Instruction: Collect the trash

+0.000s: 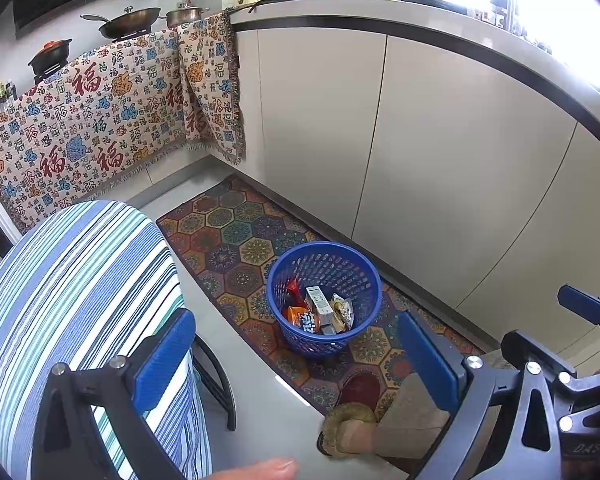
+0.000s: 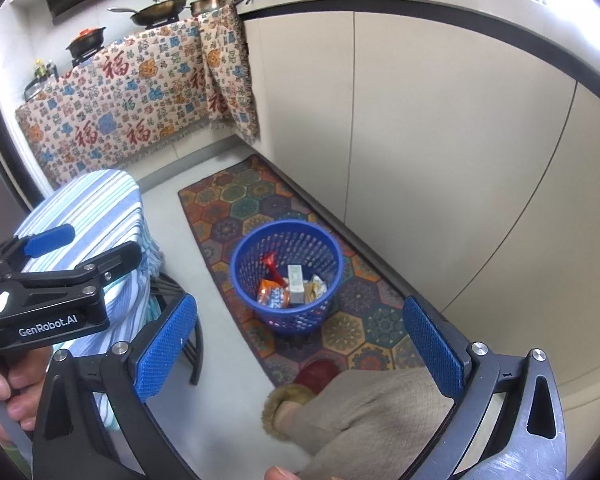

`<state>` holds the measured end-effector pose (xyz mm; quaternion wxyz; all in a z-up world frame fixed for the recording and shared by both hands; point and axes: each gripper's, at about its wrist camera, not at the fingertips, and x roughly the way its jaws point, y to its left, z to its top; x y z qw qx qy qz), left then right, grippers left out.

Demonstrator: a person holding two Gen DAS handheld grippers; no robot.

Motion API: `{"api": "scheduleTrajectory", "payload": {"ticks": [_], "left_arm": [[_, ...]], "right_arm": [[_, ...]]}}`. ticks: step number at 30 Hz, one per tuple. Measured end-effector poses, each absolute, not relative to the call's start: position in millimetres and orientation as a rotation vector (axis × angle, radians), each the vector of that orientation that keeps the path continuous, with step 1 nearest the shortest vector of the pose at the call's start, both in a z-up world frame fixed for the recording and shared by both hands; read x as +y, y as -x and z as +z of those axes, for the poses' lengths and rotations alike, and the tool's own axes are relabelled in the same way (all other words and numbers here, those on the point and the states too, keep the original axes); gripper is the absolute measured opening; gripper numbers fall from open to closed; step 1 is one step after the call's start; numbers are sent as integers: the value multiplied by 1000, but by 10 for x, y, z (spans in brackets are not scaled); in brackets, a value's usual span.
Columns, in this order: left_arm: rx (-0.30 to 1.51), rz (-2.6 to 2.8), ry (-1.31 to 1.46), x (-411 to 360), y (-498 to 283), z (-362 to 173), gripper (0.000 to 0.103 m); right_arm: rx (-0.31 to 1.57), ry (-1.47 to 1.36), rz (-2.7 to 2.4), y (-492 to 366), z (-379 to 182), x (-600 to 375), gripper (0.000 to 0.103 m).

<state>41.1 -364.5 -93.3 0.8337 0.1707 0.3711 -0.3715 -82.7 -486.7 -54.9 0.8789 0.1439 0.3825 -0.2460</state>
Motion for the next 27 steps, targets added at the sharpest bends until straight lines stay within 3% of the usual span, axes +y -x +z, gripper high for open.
{"api": "scheduleTrajectory", "payload": {"ticks": [27], "left_arm": [[790,-782,-366,-3667,-428,-931,103]], "right_arm": [[807,-304,-496,775,-554,-4919,103]]}}
